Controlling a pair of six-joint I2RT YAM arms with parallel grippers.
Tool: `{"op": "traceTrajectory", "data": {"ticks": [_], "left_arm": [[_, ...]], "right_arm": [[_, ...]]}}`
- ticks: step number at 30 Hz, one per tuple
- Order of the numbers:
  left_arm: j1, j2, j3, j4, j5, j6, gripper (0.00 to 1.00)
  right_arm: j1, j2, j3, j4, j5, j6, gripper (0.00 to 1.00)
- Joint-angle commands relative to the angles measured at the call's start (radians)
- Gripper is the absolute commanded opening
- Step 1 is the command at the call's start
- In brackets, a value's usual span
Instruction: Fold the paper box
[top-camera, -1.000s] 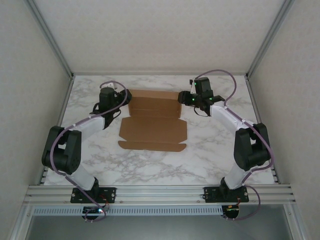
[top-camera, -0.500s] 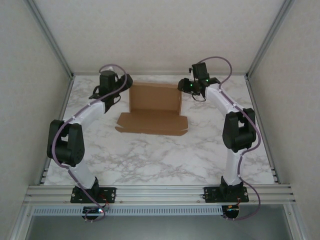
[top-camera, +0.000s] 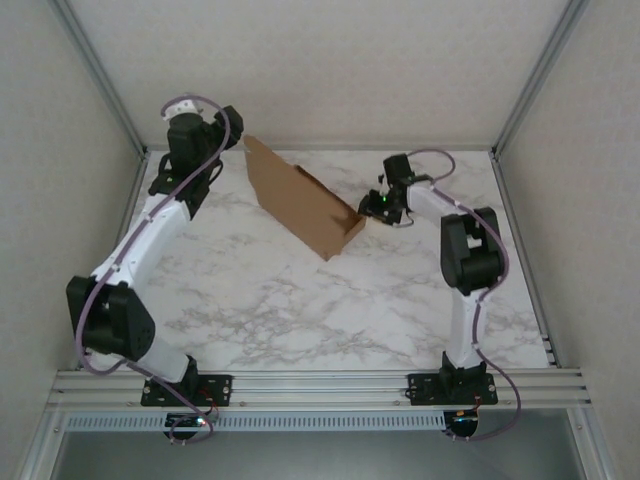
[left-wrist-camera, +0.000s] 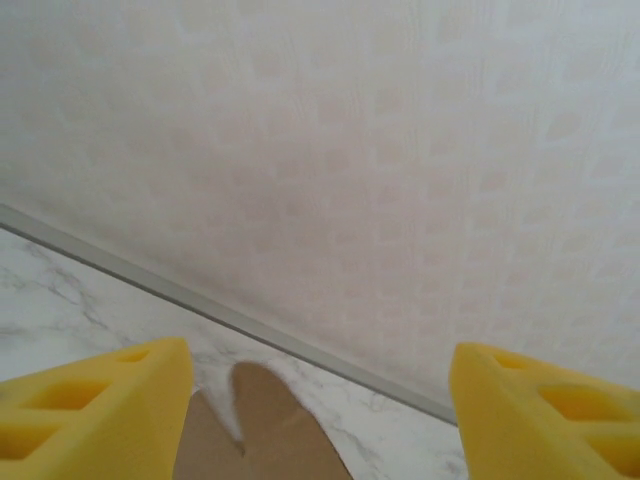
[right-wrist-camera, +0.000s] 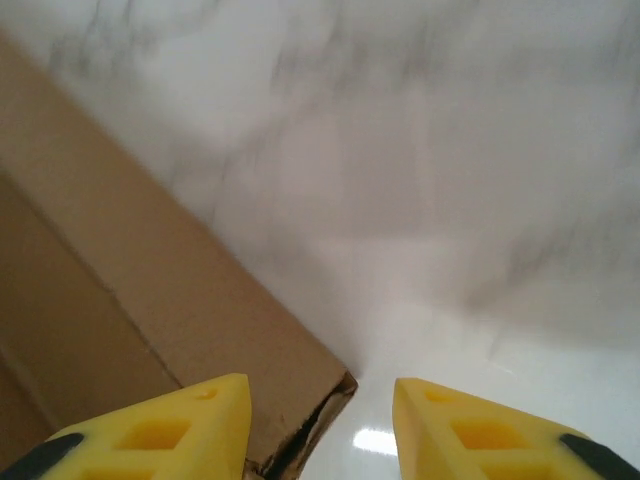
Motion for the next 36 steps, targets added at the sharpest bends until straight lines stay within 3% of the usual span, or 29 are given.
{"op": "traceTrajectory", "data": {"ticks": [1,4,8,15,19,25,31,34,36], "left_arm": [[0.009,-0.107,-0.152,-0.010,-0.103,-0.069,0.68],[0.012,-0.159,-0.310,0.029,-0.150,-0.126,0.67],[0.034,-0.161,-0.422,0.040,-0.095,-0.195,0.64],[0.033,-0.266,-0.524,0.012,-0.072,-0.217,0.64],[0.023,-0.341,-0.604,-0.026,-0.019,-0.254,0.64],[-0.019,-0.496,-0.692,-0.091,0.010,-0.195,0.65],[-0.049,-0.605,-0.679,-0.172,-0.062,-0.102,0.67],[-0.058,-0.634,-0.686,-0.168,-0.066,-0.091,0.67],[-0.058,-0.646,-0.692,-0.162,-0.071,-0.089,0.67]], "right_arm": [[0.109,-0.153,-0.182,0.088,-0.105,0.035,0.44],[0.157,-0.268,-0.266,0.100,-0.072,0.016,0.46],[0.135,-0.343,-0.293,0.086,0.075,0.005,0.54],[0.151,-0.088,0.054,-0.085,0.073,-0.193,0.55],[0.154,0.079,0.261,-0.145,0.018,-0.201,0.54],[0.168,0.269,0.469,-0.203,0.104,-0.108,0.46],[0.173,0.322,0.510,-0.167,0.173,-0.009,0.32],[0.171,0.291,0.462,-0.137,0.230,0.035,0.27],[0.166,0.258,0.410,-0.111,0.262,0.085,0.18]]}}
